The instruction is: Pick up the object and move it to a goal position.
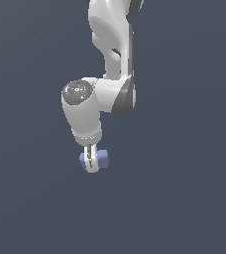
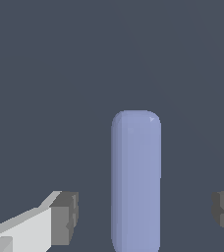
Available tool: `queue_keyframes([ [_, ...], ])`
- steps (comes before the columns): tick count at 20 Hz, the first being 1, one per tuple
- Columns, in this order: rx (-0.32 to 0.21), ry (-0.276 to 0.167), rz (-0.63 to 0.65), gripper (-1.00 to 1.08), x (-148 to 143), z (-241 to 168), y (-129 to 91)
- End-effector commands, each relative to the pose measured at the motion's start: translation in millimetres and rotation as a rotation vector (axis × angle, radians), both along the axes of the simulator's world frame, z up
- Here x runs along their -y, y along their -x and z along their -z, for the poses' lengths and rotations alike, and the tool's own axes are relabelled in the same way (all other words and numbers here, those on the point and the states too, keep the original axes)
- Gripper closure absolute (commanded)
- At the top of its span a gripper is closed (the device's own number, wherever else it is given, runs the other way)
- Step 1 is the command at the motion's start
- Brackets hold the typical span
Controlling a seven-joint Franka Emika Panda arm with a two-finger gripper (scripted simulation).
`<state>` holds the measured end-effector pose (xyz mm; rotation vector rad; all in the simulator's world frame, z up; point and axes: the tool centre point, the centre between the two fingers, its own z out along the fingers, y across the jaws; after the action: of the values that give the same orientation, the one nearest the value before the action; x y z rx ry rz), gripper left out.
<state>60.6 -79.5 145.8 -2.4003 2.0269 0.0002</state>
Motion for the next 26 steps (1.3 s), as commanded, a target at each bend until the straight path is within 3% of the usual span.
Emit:
queue_keyframes([
  [1,0.0,0.0,0.0,-0.92,0.0,0.0,0.0],
  [19,0.0,0.0,0.005,-0.92,0.3,50.2,-0.1],
  [20,0.0,0.0,0.005,1.08,0.3,50.2,-0.1],
  [26,0.0,0.0,0.005,1.08,0.3,50.2,-0.1],
])
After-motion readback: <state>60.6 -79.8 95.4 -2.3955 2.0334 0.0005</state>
